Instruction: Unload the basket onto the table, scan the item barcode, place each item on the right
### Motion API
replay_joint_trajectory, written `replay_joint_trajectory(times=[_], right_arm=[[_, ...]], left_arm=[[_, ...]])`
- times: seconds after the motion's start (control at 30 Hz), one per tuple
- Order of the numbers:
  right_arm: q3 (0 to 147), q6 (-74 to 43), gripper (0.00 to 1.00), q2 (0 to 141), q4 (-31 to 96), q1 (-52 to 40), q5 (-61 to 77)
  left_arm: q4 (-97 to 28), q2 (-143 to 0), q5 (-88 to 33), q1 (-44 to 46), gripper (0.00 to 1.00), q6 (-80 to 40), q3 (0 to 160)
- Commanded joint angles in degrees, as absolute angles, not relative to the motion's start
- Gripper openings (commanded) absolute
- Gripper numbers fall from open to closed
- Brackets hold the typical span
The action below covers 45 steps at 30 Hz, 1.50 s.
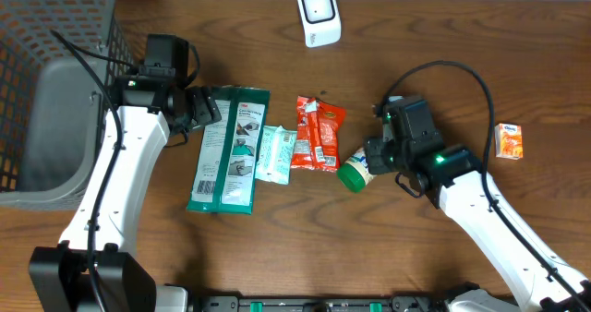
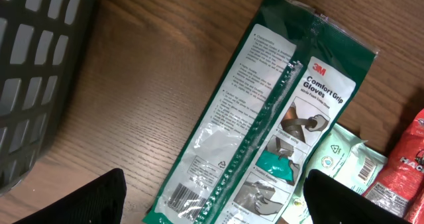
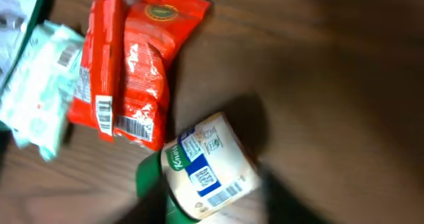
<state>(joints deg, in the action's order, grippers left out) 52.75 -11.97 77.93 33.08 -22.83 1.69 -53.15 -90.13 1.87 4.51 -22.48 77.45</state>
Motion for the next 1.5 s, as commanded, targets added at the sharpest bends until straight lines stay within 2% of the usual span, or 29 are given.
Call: replay_joint_trajectory(times=[0.0,0.1,0.2,0.3,0.4,0.57,0.63,0.67,0.7,0.73,0.83,0.97,1.37,1.47], right_arm=[[53.32,-6.55,0.08,79.22,31.92,-22.44,2.52],[53.32,-11.25,0.13,79.79,31.42,-22.9,7.11],[53.32,-11.73,0.27,79.96,31.18,-24.51,9.69],[53.3,-14.57,0.36,79.96,31.44,-26.28,9.45],[53.12,-27.33,0.4,79.96,32.64,-28.29,9.04],[53.12,-43.7,0.6,79.96,38.44,-30.11,4.4],[53.12,-51.37,0.65,79.96,40.71,-30.11,4.51],[53.1,-54.48,0.69,79.96,41.56,-30.11,4.54],[53.06,-57.63,0.82,79.99,42.28,-30.11,4.54],[52.9,-60.97,0.85,79.99,42.74,-30.11,4.54],[52.1,-66.54,0.88,80.07,42.13,-30.22,3.81],[49.76,-73.78,0.98,80.38,38.74,-31.64,0.99],[48.6,-81.49,0.99,87.09,34.61,-36.14,-5.76],[48.6,-81.6,0.93,89.91,32.67,-36.18,-5.65]], left_arm=[[-53.32,-89.89,2.61,4.29,0.86,-22.17,78.46],[-53.32,-89.89,2.63,4.29,0.86,-22.17,78.43],[-53.32,-89.89,2.61,4.29,0.86,-22.17,78.43],[-53.32,-89.89,2.63,4.29,0.86,-22.17,78.43],[-53.32,-89.89,2.61,4.29,0.86,-22.17,78.43],[-53.32,-89.89,2.61,4.29,0.86,-22.17,78.43],[-53.32,-89.89,2.61,4.29,0.86,-22.17,78.43],[-53.32,-89.89,2.63,4.29,0.86,-22.17,78.43],[-53.32,-89.89,2.61,4.29,0.86,-22.17,78.43],[-53.32,-89.89,2.61,4.29,0.86,-22.17,78.43],[-53.32,-89.89,2.61,4.29,0.86,-22.17,78.43],[-53.32,-89.89,2.61,4.29,0.86,-22.15,78.43],[-53.32,-89.89,2.61,4.29,0.86,-22.17,78.43],[-53.32,-89.89,2.61,4.29,0.86,-22.17,78.43]])
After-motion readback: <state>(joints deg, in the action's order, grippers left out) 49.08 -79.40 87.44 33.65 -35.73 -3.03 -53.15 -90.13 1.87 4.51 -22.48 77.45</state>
